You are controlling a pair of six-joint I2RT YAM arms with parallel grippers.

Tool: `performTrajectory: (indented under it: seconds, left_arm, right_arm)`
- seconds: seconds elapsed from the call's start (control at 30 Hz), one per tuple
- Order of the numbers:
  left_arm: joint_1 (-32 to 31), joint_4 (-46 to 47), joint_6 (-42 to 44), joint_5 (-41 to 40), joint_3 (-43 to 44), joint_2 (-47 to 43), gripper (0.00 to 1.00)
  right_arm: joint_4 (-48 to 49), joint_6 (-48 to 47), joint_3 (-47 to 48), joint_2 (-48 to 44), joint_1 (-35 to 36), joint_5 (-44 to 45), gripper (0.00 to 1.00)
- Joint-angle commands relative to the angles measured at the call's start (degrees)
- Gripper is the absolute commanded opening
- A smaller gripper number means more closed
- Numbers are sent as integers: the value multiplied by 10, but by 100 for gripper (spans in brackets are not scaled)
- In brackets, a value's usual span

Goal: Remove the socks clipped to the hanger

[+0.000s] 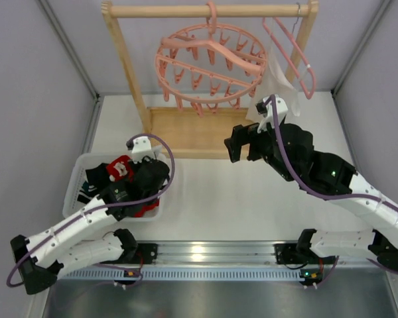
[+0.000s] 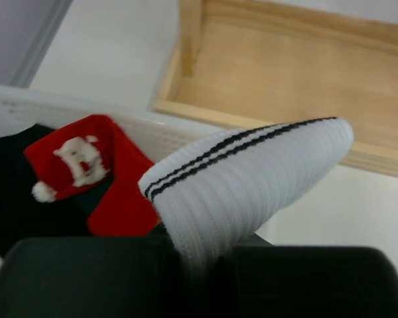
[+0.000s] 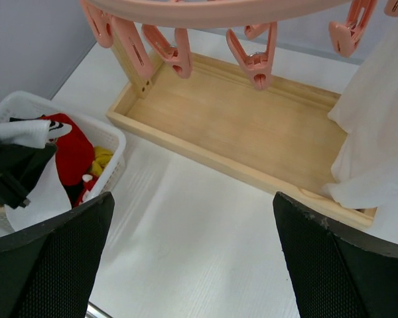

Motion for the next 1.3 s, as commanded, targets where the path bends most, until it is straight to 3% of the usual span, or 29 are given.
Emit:
performTrajectory:
  seconds: [0.0, 0.43, 0.53, 0.6, 0.63, 0.67, 0.8, 0.83, 1.0, 1.27]
  left_arm:
    - [84, -136, -56, 89, 10, 2, 0]
    - [219, -132, -4, 167, 37, 134, 0]
    - [232, -131, -8, 181, 33, 158, 9]
    - [239, -132, -11, 184, 34, 179, 23]
    - [240, -132, -10, 189, 34, 184, 33]
    - [240, -132, -13, 192, 32, 179, 60]
    - [240, -136, -16, 193, 30, 132, 80]
    - [240, -138, -12, 196, 34, 121, 98]
    - [240, -165, 8, 226, 74, 56, 98]
    - [240, -178, 150, 312, 162, -44, 98]
  right_arm:
    - [23, 7, -5, -14, 3, -3, 99]
    - [30, 5, -27, -32, 3, -8, 100]
    - [31, 2, -32, -41, 3, -14, 99]
    - [31, 0, -38, -48, 3, -15, 100]
    - [32, -2, -44, -55, 3, -14, 99]
    - [35, -4, -51, -63, 3, -14, 99]
    - [38, -10, -64, -82, 3, -7, 100]
    - [38, -10, -66, -85, 3, -6, 99]
    - [32, -16, -72, -92, 3, 2, 100]
    - [43, -15, -163, -148, 4, 101, 99]
